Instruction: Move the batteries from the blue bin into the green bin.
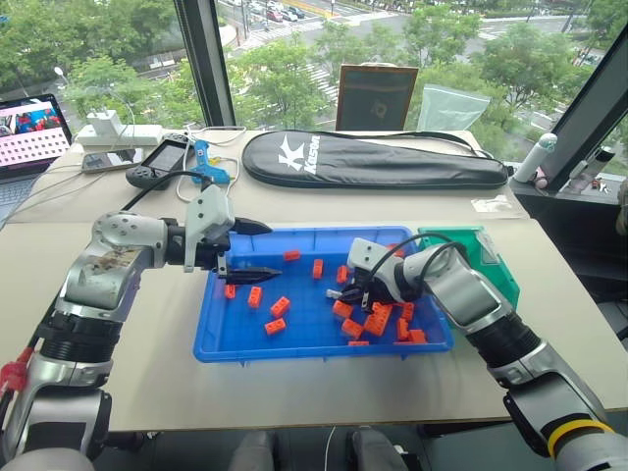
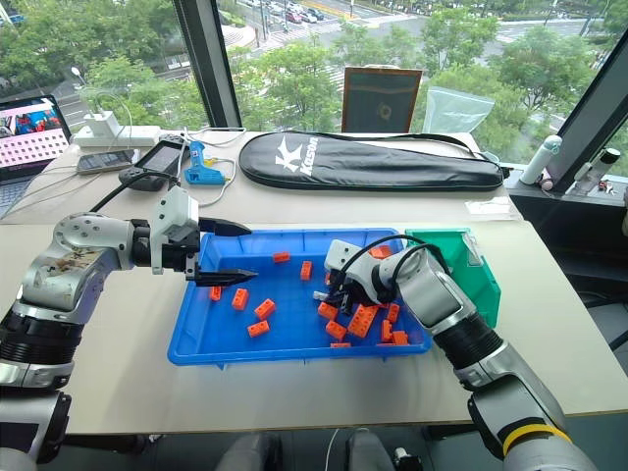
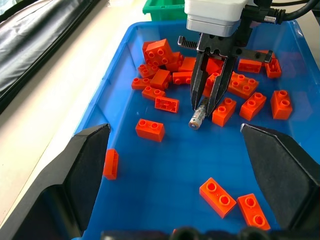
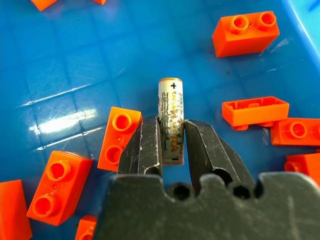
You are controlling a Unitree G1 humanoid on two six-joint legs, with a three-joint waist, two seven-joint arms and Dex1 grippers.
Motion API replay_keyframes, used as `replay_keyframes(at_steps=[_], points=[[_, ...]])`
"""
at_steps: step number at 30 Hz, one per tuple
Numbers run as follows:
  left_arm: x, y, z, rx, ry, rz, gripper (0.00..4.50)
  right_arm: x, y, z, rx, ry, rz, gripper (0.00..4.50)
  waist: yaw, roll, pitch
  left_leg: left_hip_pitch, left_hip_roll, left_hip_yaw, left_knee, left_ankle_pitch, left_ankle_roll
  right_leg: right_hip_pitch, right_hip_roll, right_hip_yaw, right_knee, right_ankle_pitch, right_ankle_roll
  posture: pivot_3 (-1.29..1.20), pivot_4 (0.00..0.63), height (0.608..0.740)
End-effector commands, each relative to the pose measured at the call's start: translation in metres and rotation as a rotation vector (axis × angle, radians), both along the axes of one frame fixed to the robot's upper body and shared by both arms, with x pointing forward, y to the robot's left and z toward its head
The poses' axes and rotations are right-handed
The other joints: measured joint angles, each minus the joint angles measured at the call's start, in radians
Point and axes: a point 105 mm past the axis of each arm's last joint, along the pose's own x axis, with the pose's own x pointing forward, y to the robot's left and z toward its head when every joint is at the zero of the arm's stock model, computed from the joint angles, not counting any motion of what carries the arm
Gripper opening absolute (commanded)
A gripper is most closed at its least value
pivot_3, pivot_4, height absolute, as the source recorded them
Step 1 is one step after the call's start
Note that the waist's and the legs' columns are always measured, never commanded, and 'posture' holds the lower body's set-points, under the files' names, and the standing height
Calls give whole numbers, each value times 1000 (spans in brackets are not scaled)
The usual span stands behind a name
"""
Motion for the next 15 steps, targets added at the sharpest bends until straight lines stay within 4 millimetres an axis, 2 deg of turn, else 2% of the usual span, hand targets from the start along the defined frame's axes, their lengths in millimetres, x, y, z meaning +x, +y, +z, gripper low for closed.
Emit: replay_keyframes(at_steps=[1, 3, 5, 7, 8, 9, 10, 12, 13, 15], points=[[-1, -4, 12, -2, -52, -24, 4500, 3, -8, 56, 109, -89, -10, 386, 1, 0, 0, 0, 0, 0, 0, 0, 0, 0, 0, 0, 0, 0, 0, 0, 150, 740], [-1, -5, 13, -14, -49, -28, 4500, 7, -24, 85, 169, -130, -64, 386, 1, 0, 0, 0, 0, 0, 0, 0, 0, 0, 0, 0, 0, 0, 0, 0, 150, 740], [-1, -6, 13, -22, -49, -30, 4500, 10, -40, 104, 195, -165, -113, 386, 4, 0, 0, 0, 0, 0, 0, 0, 0, 0, -1, 0, 0, 0, 0, 0, 150, 740], [-1, -8, 13, -33, -45, -31, 4500, 13, -62, 116, 185, -194, -182, 386, 8, 0, 0, 0, 0, 0, 0, 0, 0, 0, -1, 0, -1, 0, 0, 0, 150, 740], [0, -9, 14, -38, -43, -33, 4500, 16, -80, 121, 163, -217, -238, 386, 10, 0, 0, 0, 0, 0, 0, 0, 0, 1, -1, 0, -1, 0, 0, 0, 150, 740], [0, -10, 14, -41, -41, -34, 4500, 17, -92, 124, 148, -231, -274, 386, 12, 0, 0, 0, 0, 0, 0, 0, 0, 1, -1, 0, -1, 0, 0, 0, 150, 740], [1, -11, 14, -48, -29, -29, 4500, 18, -117, 130, 130, -252, -352, 386, 13, 0, 0, 0, -1, 0, 0, 0, 0, 1, -1, 0, -2, 0, 0, 0, 150, 740], [3, -13, 15, -63, -19, -23, 4500, 16, -149, 135, 104, -270, -449, 386, 17, 0, 0, 0, -2, 1, 0, 0, 0, 1, -2, 0, -2, 0, 0, 0, 150, 740], [4, -15, 16, -75, -21, -23, 4500, 12, -165, 132, 83, -264, -489, 386, 20, 0, 0, 0, -2, 1, 0, 0, 0, 1, -2, 0, -2, 0, 0, 0, 150, 740], [5, -18, 19, -93, -18, -23, 4500, 3, -183, 124, 58, -233, -536, 386, 22, 0, 0, 0, -2, 1, -1, 0, 0, 1, -3, 0, -3, 0, 0, 0, 150, 740]])
